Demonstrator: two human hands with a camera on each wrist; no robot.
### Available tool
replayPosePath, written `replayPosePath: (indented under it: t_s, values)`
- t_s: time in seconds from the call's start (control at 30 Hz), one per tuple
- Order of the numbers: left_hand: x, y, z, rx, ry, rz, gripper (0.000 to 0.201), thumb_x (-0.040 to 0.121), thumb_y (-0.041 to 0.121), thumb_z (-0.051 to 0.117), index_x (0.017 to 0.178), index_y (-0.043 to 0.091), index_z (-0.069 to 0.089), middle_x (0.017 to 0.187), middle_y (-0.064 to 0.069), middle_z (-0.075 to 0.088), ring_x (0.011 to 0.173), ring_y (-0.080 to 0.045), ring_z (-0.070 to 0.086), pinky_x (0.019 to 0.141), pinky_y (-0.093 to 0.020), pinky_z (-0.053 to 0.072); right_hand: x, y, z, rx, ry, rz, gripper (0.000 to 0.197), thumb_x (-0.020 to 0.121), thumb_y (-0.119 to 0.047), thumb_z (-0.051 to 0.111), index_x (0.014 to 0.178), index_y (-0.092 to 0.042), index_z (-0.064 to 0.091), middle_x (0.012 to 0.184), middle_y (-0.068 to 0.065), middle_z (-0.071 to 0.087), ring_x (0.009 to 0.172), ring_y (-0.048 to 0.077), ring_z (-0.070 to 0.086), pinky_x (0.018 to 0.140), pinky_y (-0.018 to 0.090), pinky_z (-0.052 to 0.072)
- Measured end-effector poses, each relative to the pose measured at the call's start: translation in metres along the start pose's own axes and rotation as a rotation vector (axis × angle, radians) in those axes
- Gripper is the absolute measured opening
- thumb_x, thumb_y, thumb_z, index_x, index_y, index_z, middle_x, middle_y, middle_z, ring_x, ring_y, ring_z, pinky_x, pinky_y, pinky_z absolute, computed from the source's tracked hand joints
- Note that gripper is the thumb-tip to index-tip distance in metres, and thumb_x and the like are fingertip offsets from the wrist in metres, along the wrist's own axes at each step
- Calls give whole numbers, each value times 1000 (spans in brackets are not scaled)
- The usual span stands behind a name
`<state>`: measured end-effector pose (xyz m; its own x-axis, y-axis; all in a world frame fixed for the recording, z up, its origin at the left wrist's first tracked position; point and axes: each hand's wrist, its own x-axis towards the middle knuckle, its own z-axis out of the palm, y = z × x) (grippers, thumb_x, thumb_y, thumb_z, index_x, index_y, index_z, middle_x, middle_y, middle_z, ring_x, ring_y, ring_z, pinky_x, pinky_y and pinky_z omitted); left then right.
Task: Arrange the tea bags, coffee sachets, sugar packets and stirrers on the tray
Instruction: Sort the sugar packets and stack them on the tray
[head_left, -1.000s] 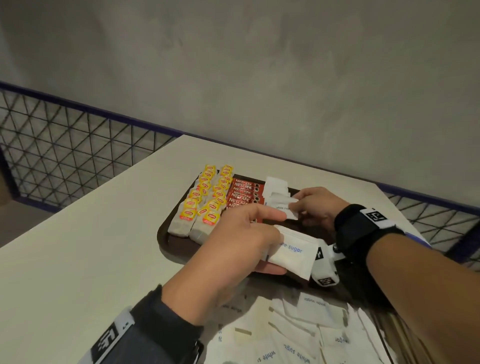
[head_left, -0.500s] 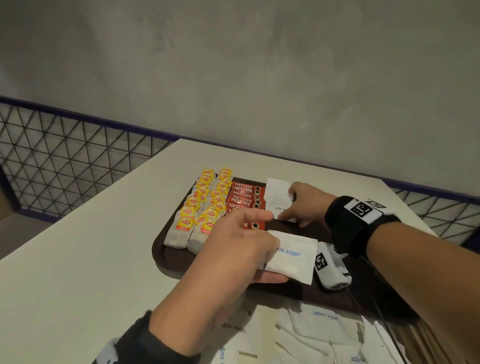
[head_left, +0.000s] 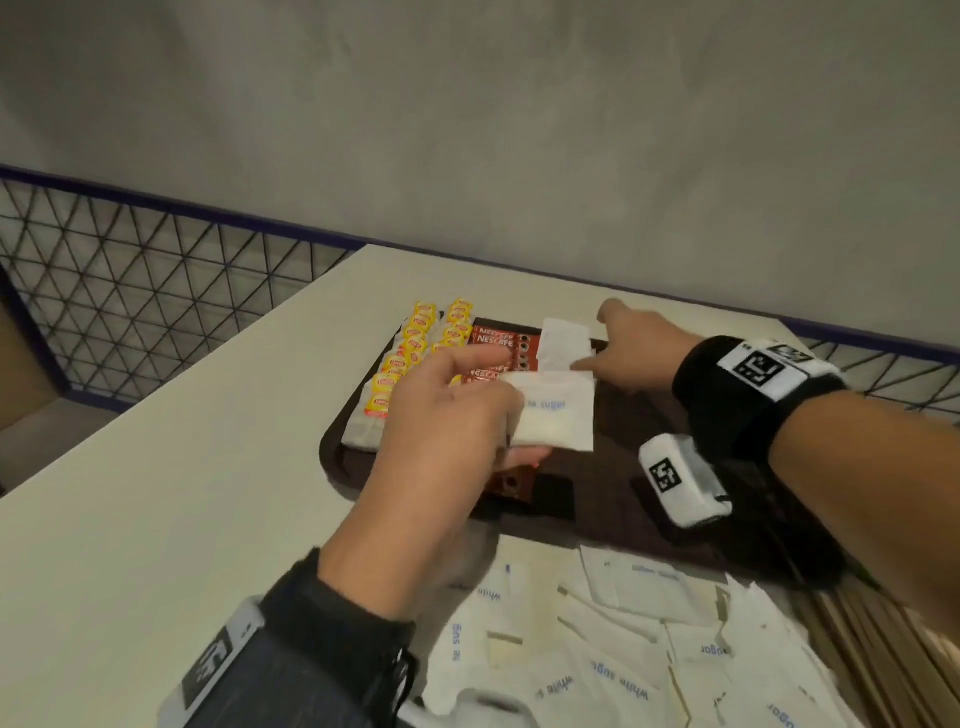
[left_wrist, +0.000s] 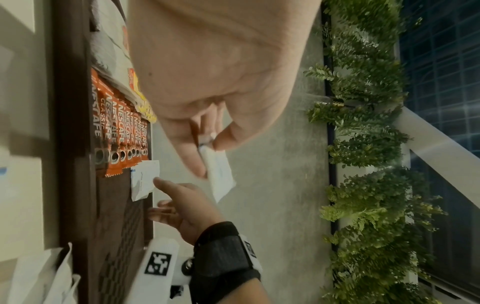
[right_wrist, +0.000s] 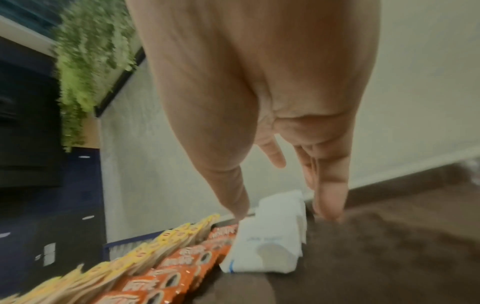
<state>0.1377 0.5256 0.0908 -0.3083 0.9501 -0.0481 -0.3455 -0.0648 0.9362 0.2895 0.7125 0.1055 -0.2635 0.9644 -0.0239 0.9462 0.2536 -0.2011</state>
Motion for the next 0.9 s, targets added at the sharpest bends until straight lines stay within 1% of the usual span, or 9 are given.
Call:
replayPosePath:
  t_s: [0.1, 0.2, 0.23, 0.3, 0.4, 0.47, 0.6, 0.77, 0.9]
  values:
    - [-1, 9, -9, -90, 188, 196, 25, 93, -6, 59, 101, 16, 67, 93, 1, 74, 81, -14, 79, 57, -26, 60, -40, -16, -20, -120, 54, -214, 27, 92, -31, 68, 116, -19, 64, 104, 0, 68, 83, 17, 60, 71, 29, 45]
    - [-1, 16, -19, -196, 300, 278, 19, 96, -2, 59, 102, 15, 64, 99, -3, 70, 82, -15, 78, 58, -24, 58, -97, -41, -23, 60, -269, -394, 5, 91, -30, 71, 90, -26, 74, 78, -7, 73, 67, 7, 66, 66, 29, 55]
    - [-2, 18, -20, -234, 315, 285, 19, 96, -3, 57, 102, 14, 64, 98, -3, 69, 80, -15, 78, 58, -24, 58, -117, -49, -20, 93, -378, -438, 6, 91, -31, 71, 89, -27, 75, 78, -8, 74, 68, 7, 68, 68, 29, 57]
    - [-3, 20, -21, -266, 321, 286, 19, 96, -4, 55, 102, 12, 63, 93, -4, 69, 75, -14, 78, 57, -26, 58, -149, -56, -6, 62, -442, -523, 12, 91, -40, 72, 97, -30, 75, 85, -12, 74, 75, 4, 68, 73, 25, 57]
    - [-5, 19, -20, -237, 307, 280, 18, 96, -1, 57, 104, 13, 65, 93, -1, 68, 75, -12, 78, 57, -25, 57, -177, -63, 23, -108, -334, -635, 37, 88, -61, 65, 112, -33, 63, 99, -16, 57, 89, 3, 56, 80, 26, 53]
    - [-5, 17, -19, -209, 284, 280, 18, 96, 0, 57, 102, 15, 66, 92, -1, 69, 75, -12, 77, 57, -26, 57, -185, -67, 39, -131, -330, -676, 35, 89, -60, 64, 113, -34, 57, 105, -14, 47, 94, 6, 50, 82, 34, 53]
    - [-6, 13, -17, -135, 220, 272, 19, 96, 1, 57, 95, 19, 66, 93, -2, 72, 75, -9, 77, 58, -26, 57, -190, -67, 50, -147, -280, -705, 32, 93, -51, 63, 120, -37, 56, 105, -14, 48, 95, 8, 52, 82, 35, 54]
    - [-5, 11, -16, -91, 156, 229, 20, 95, 1, 58, 96, 19, 65, 101, -6, 73, 83, -16, 78, 65, -31, 63, -196, -63, 37, -93, -247, -637, 11, 92, -35, 69, 90, -31, 59, 81, -12, 60, 74, 6, 59, 67, 36, 57]
    - [-2, 10, -16, -121, 97, 159, 22, 94, -5, 55, 105, 11, 64, 109, -13, 72, 92, -24, 77, 62, -27, 59, -203, -60, 6, 88, -90, -499, 16, 89, -25, 67, 75, -17, 62, 68, 0, 63, 59, 6, 57, 60, 39, 53]
